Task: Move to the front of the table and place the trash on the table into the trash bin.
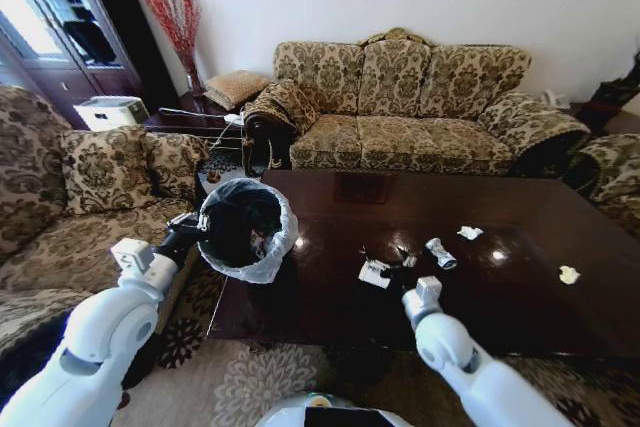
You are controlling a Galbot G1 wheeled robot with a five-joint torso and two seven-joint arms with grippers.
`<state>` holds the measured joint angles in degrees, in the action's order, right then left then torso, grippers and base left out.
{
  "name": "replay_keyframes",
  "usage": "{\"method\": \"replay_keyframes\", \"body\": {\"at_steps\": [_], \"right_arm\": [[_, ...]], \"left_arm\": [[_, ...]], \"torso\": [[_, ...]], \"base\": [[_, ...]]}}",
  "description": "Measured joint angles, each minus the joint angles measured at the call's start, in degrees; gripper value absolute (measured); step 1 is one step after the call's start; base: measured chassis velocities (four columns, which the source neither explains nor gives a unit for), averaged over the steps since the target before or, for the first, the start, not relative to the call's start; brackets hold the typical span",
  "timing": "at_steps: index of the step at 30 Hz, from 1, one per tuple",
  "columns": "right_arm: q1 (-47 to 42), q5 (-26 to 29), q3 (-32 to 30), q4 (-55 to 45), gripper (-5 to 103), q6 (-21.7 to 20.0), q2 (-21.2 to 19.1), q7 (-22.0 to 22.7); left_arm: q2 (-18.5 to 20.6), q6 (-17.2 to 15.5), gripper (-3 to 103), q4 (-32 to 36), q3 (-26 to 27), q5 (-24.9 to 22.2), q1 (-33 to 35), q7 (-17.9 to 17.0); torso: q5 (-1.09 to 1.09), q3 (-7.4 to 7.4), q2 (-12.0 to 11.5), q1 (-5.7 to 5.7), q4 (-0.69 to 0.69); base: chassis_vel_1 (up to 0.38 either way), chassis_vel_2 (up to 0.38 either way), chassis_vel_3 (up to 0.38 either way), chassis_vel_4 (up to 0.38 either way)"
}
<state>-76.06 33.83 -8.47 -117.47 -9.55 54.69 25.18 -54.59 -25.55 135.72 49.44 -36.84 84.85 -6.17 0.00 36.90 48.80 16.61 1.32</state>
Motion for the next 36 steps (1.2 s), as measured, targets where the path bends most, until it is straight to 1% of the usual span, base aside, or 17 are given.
{"method": "replay_keyframes", "body": {"at_steps": [6,9,12,13,14,15,17,20,23,26,27,29,30,32,33,35,36], "right_arm": [[0.91,-0.46,2.30,3.01,100,1.16,5.53,-1.36],[1.80,0.10,3.57,3.97,100,1.02,7.42,-1.13],[2.56,0.12,4.33,4.70,100,0.76,8.20,-1.12],[3.25,0.19,4.92,5.09,103,0.38,8.50,-1.04],[3.25,0.19,4.92,5.09,103,0.38,8.50,-1.04],[3.89,0.28,5.54,5.43,100,-0.14,8.86,-1.10],[4.13,0.33,5.80,5.56,99,-0.30,9.00,-1.21],[5.37,0.64,7.02,6.74,92,-1.09,9.50,-1.43],[6.07,1.07,7.46,7.57,91,-1.43,9.73,-0.99],[7.07,2.51,8.43,7.79,91,-2.02,9.87,0.86],[7.50,2.94,9.00,7.81,89,-2.19,9.95,1.57],[8.36,3.42,10.15,7.76,81,-2.70,10.27,2.48],[8.36,3.42,10.15,7.76,81,-2.70,10.27,2.48],[8.57,3.19,10.59,7.74,73,-3.10,10.27,2.48],[8.57,3.19,10.59,7.74,73,-3.10,10.27,2.48],[8.52,2.79,10.74,7.97,62,-3.28,10.12,2.49],[8.52,2.79,10.74,7.97,62,-3.28,10.12,2.49]], "left_arm": [[0.33,0.70,1,-0.88,0.19,0.02,0.16,0.77],[0.54,1.08,1,-0.95,0.24,0.00,0.22,1.32],[0.58,1.25,1,-0.96,0.22,-0.03,0.18,1.39],[0.56,1.25,1,-0.96,0.11,-0.05,0.10,1.41],[0.56,1.25,1,-0.96,0.11,-0.05,0.10,1.41],[0.49,1.25,1,-0.97,-0.05,-0.05,0.02,1.41],[0.49,1.25,1,-0.98,-0.10,-0.06,-0.01,1.41],[0.52,1.18,1,-1.02,-0.34,-0.08,-0.34,1.40],[0.53,1.12,1,-1.02,-0.38,-0.08,-0.42,1.36],[0.39,1.05,1,-1.03,-0.38,-0.05,-0.41,1.34],[0.31,1.03,1,-1.02,-0.38,-0.01,-0.38,1.34],[0.18,0.99,1,-1.02,-0.38,0.18,-0.38,1.33],[0.18,0.99,1,-1.02,-0.38,0.18,-0.38,1.33],[0.22,0.76,1,-0.91,-0.38,0.24,-0.58,1.29],[0.22,0.76,1,-0.91,-0.38,0.24,-0.58,1.29],[0.32,0.60,1,-0.46,-0.24,0.25,-0.71,1.28],[0.32,0.60,1,-0.46,-0.24,0.25,-0.71,1.28]], "torso": [[-0.01,0.01,0.00,0.01,0.01],[0.00,0.01,0.00,0.02,-0.03],[0.00,0.01,0.00,0.02,-0.04],[0.00,0.01,0.00,0.02,-0.01],[0.00,0.01,0.00,0.02,-0.01],[0.00,0.01,0.00,0.01,0.04],[0.00,0.01,0.00,0.01,0.04],[-0.01,0.01,0.00,0.01,0.00],[0.01,0.01,-0.01,0.01,0.00],[0.00,0.01,-0.01,0.01,-0.01],[0.00,0.01,-0.01,0.01,0.00],[0.00,0.01,-0.01,0.01,0.01],[0.00,0.01,-0.01,0.01,0.01],[0.00,0.01,-0.01,0.01,0.00],[0.00,0.01,-0.01,0.01,0.00],[0.01,0.01,-0.01,0.01,0.00],[0.01,0.01,-0.01,0.01,0.00]], "base": [[-0.042,-0.058,-0.066,-0.058],[-0.068,-0.079,-0.070,-0.081],[-0.067,-0.047,-0.059,-0.070],[0.000,0.000,0.000,0.000],[0.000,0.000,0.000,0.000],[0.000,0.000,0.000,0.000],[0.000,0.000,0.000,0.000],[0.000,0.000,0.000,0.000],[0.000,0.000,0.000,0.000],[0.000,0.000,0.000,0.000],[0.000,0.000,0.000,0.000],[0.000,0.000,0.000,0.000],[0.000,0.000,0.000,0.000],[0.000,0.000,0.000,0.000],[0.000,0.000,0.000,0.000],[0.000,0.000,0.000,0.000],[0.000,0.000,0.000,0.000]]}}
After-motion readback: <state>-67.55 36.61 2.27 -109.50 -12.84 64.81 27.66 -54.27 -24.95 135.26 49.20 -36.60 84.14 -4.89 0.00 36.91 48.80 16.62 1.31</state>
